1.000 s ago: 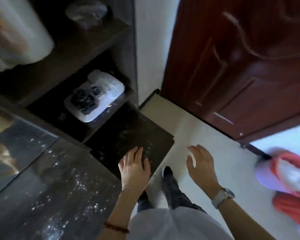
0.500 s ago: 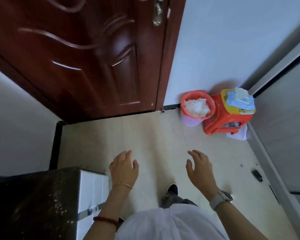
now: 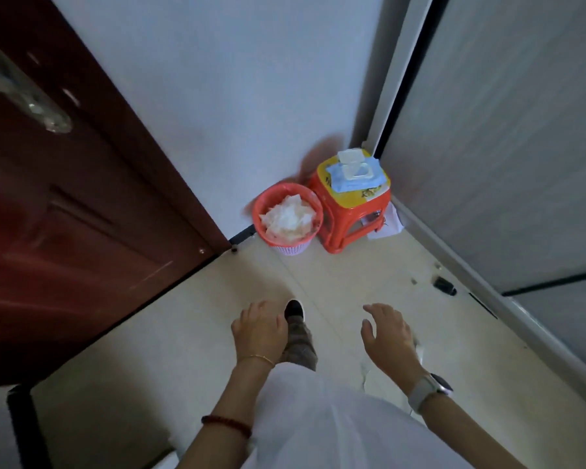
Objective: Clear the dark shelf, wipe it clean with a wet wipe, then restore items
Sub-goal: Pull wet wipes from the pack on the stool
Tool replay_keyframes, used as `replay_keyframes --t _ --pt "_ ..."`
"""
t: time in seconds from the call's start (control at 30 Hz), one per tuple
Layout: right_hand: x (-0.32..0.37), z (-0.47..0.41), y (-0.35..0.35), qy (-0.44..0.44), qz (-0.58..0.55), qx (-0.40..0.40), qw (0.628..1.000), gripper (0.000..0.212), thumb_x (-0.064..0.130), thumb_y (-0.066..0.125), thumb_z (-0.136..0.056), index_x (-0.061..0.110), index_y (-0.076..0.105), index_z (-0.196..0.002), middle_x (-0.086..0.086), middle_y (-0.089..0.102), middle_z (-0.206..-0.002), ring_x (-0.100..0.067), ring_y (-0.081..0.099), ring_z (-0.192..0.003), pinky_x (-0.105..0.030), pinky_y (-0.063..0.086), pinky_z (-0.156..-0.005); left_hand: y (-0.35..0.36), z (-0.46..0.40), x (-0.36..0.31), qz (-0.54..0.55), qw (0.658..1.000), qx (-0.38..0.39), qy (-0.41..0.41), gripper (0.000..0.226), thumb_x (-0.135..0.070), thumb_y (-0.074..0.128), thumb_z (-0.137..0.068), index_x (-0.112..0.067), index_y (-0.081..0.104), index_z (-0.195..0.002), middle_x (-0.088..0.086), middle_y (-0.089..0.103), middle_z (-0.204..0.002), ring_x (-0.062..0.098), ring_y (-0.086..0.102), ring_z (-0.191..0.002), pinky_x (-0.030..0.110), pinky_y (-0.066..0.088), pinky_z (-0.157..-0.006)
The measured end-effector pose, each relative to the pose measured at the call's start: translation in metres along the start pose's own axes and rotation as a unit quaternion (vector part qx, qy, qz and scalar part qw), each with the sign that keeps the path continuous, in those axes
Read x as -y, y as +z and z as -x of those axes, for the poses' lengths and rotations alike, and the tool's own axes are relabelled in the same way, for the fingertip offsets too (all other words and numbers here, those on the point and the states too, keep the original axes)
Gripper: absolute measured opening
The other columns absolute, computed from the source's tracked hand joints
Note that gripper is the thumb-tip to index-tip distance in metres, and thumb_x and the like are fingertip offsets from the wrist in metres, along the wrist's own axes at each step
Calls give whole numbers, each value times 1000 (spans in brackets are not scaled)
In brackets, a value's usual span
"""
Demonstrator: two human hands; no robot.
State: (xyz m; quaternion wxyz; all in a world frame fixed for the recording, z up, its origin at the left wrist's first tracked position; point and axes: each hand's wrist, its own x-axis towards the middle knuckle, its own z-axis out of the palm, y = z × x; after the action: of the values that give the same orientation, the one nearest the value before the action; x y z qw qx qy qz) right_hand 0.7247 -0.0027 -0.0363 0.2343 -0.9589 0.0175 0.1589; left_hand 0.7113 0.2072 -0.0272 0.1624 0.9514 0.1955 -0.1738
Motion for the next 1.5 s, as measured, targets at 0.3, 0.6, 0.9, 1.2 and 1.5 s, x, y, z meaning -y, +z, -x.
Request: replay_keyframes --t 0.3,0.6,0.9,1.2,1.5 --pt "20 -171 -58 69 -57 -35 995 38 24 42 -86 3 61 -111 -17 62 -112 -36 54 -108 -45 41 -92 -43 -199 -83 40 997 11 69 34 -27 45 -90 -17 55 -120 5 53 -125 23 47 -117 37 41 -90" --pt "31 -326 -116 51 -94 -5 994 29 6 49 -89 3 57 -116 -15 58 -115 -31 49 -110 -35 34 -98 -88 -331 -174 48 991 29 122 76 -49 17 -71 -6 56 -119 16 57 -121 34 52 -107 40 43 -87" --pt "-54 -493 -100 47 -102 91 989 32 4 47 -90 5 54 -120 -15 59 -117 -30 52 -111 -34 37 -95 -6 -441 -268 130 987 93 -18 40 -29 50 -90 -16 48 -127 8 50 -130 27 45 -119 37 36 -96" --pt "-124 -613 -16 8 -72 157 985 35 9 42 -94 12 48 -128 -9 60 -116 -24 55 -107 -27 42 -86 122 -536 -317 209 966 130 -81 44 -27 55 -88 -15 46 -129 7 50 -127 22 50 -116 32 40 -94" --pt "-143 -657 51 -66 -46 154 985 33 4 40 -91 7 53 -122 -13 55 -115 -30 50 -106 -36 43 -88 188 -583 -318 115 988 48 -87 26 -30 51 -86 -6 60 -89 13 55 -96 33 54 -93 40 42 -79"
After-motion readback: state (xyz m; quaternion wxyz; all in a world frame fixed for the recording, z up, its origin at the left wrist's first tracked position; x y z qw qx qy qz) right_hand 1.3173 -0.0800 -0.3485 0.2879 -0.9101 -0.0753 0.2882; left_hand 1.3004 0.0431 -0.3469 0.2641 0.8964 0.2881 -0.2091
